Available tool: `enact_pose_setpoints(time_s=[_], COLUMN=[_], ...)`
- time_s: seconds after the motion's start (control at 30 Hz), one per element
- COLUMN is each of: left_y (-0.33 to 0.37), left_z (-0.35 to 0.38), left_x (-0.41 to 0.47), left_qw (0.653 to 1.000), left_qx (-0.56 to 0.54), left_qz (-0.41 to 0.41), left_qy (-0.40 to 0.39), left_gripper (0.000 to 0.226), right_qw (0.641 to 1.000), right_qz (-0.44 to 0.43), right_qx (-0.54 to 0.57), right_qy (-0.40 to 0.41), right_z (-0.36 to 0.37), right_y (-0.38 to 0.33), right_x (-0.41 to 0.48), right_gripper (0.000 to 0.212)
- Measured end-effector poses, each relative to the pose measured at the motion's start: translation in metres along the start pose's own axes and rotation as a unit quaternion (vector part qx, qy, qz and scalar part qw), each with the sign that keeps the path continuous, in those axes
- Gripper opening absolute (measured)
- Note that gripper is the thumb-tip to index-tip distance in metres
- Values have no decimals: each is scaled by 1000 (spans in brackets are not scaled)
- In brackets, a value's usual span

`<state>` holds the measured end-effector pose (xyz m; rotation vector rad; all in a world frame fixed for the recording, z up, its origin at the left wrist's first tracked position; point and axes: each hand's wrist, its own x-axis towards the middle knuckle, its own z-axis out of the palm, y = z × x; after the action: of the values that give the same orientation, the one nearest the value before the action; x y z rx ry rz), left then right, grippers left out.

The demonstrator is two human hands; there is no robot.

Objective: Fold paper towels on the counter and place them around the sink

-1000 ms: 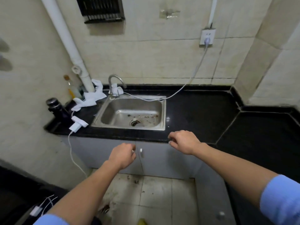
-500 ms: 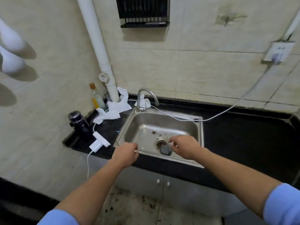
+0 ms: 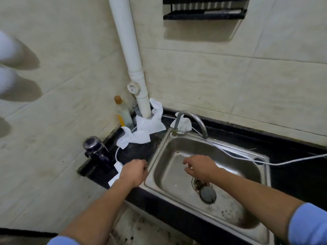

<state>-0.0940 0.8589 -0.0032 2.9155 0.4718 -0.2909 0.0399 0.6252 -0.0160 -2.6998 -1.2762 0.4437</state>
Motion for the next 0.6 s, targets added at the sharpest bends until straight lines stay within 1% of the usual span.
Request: enact_pose_setpoints(time_s=[0.13, 0.23, 0.3, 0.4, 0.43, 0.5, 0.6], left_y=[-26, -44, -56, -79, -88, -101, -116], left_z=[-3, 5, 9, 15, 19, 27, 43], left_x=[43, 75, 101, 142, 156, 179, 206], left_qw=[999, 998, 998, 997, 997, 997, 997], left_qx=[0, 15, 21, 34, 44, 49, 32], left_qz=[-42, -54, -62, -63, -57, -51, -64], left_qy=[2, -17, -10, -12, 0, 12, -32], left_gripper=[21, 27, 32, 39, 40, 44, 53], right_qw=[1000, 999, 998, 998, 997, 994, 987], right_qz=[-17, -22, -16, 31, 46, 77, 124], right_qx=[9, 20, 28, 49, 51, 56, 72], right_qy=[-15, -38, -45, -36, -37, -57, -79], right_z=[4, 14, 17, 23, 26, 32, 48], right_y=[1, -3, -3, 3, 5, 9, 12], right_x=[53, 77, 93, 111, 116, 123, 130], right_gripper=[37, 36, 35, 34, 34, 35, 35])
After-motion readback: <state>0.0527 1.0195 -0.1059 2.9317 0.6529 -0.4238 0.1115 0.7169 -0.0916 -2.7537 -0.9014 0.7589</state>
